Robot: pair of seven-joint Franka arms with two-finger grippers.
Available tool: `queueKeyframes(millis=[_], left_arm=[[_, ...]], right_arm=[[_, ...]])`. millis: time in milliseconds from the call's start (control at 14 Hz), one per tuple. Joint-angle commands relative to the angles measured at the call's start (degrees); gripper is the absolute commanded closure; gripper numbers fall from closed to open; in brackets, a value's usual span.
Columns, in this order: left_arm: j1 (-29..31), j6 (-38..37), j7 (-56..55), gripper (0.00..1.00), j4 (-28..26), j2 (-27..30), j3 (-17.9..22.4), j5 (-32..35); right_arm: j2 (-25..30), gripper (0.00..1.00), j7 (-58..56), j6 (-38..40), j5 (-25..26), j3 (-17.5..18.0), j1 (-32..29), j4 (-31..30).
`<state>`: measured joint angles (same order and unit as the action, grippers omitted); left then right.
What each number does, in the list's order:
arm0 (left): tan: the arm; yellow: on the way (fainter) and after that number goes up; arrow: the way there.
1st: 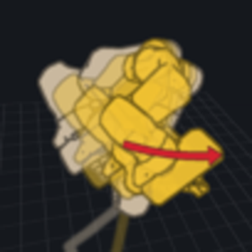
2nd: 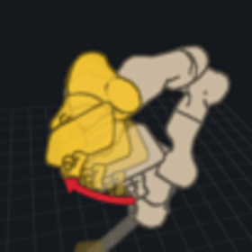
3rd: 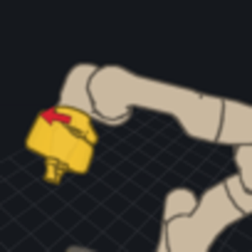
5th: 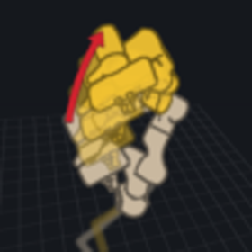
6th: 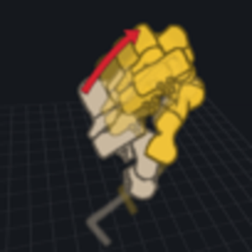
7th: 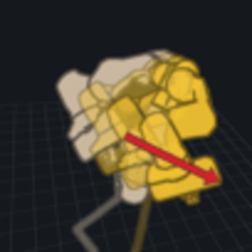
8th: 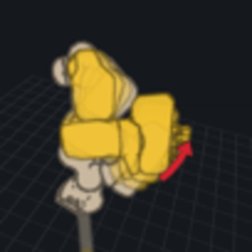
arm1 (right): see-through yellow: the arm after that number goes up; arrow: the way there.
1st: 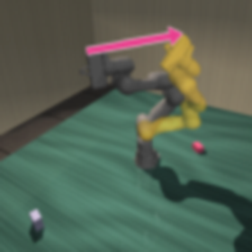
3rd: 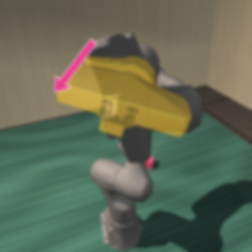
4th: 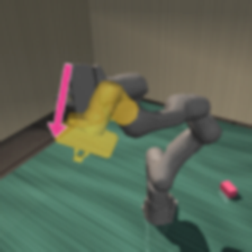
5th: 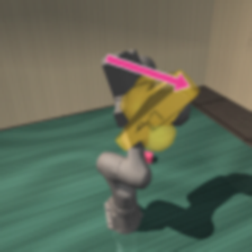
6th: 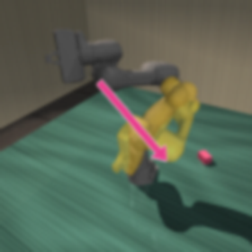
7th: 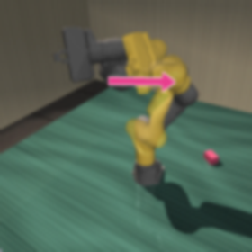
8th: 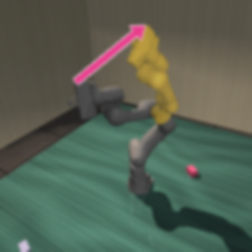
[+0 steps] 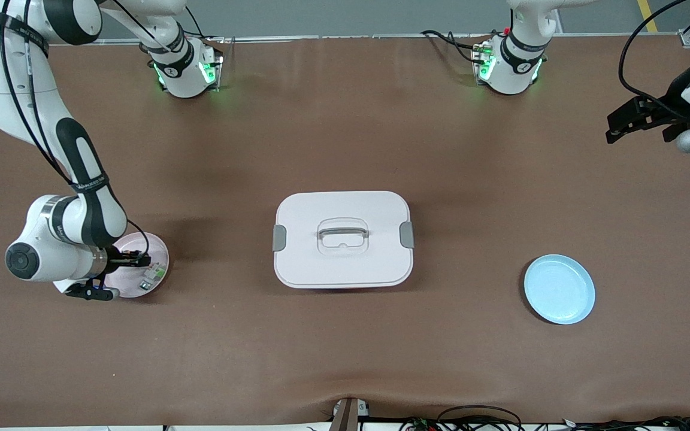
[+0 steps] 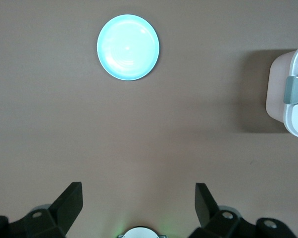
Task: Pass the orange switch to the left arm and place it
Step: 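Close the right gripper on the black-orange switch, then lift the switch with the right gripper over the white box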
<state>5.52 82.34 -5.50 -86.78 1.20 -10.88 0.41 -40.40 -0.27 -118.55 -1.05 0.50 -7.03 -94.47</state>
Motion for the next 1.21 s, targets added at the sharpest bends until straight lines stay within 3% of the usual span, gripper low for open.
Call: queueKeyframes(millis=[0, 142, 427, 712, 1139], left_arm=[[-0.08, -0.25, -0.47, 0.00, 1.09, -0.50, -0.19, -0.06], [0.01, -0.34, -0.38, 0.00, 1.00, -0.50, -0.10, -0.15], [0.01, -0.25, -0.38, 0.00, 1.35, -0.50, -0.19, -0.15], [0.28, -0.25, -0.47, 0.00, 1.27, -0.94, -0.10, -0.06], [0.45, -0.34, -0.47, 0.00, 1.35, -0.85, -0.10, -0.15]], right_arm=[[4.88, 0.72, 0.62, 7.44, -0.18, 0.64, 0.00, 0.43], [7.52, 0.73, 2.28, 11.48, -2.53, 1.25, 0.00, 0.43], [11.04, 0.73, 8.43, 21.50, -14.13, 1.52, 1.05, 2.18], [13.06, 0.73, 18.08, 23.89, -15.29, 1.78, 5.26, 2.62], [16.75, 0.73, 34.78, 26.62, -23.90, 3.63, 10.53, 2.62]])
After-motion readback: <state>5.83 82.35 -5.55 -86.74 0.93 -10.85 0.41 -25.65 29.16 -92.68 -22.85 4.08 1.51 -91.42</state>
